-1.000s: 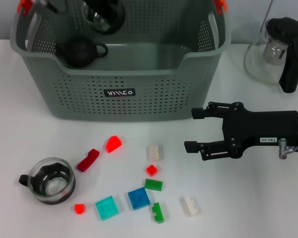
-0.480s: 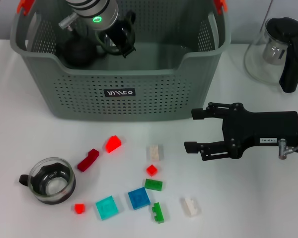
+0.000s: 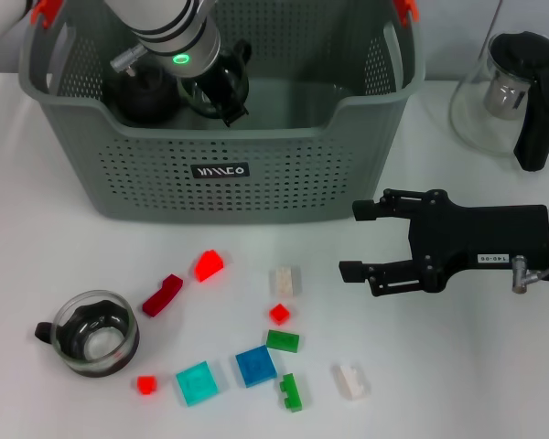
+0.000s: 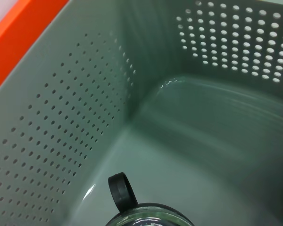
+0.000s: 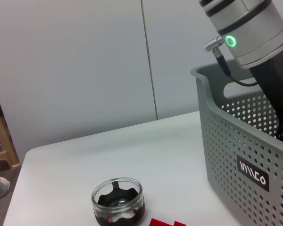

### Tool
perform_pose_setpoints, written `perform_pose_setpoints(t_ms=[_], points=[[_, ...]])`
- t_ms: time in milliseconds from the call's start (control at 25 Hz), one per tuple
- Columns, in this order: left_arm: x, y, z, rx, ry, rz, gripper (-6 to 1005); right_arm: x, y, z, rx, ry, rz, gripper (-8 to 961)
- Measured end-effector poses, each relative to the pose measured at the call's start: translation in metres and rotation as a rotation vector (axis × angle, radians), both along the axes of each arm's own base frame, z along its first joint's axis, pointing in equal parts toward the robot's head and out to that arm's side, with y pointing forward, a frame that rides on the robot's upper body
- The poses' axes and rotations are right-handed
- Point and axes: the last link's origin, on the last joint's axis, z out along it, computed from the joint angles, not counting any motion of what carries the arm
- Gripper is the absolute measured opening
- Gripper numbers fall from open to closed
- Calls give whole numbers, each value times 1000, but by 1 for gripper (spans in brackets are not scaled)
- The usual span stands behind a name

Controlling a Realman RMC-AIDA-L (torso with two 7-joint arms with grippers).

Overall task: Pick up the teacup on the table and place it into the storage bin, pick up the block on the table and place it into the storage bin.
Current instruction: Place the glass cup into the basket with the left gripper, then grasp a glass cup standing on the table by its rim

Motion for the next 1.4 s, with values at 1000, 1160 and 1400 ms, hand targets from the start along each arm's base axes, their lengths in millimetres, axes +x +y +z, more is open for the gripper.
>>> perform_pose_setpoints(t_ms=[1000, 1160, 1400], points=[[37, -31, 75, 67, -473, 6, 523, 1, 0, 2, 4, -2, 1, 910], [25, -52, 110, -31, -726, 58, 522, -1, 1, 2, 5, -3, 5, 911], [-27, -88, 142, -136, -864, 57, 520, -2, 3, 2, 8, -5, 10, 910]])
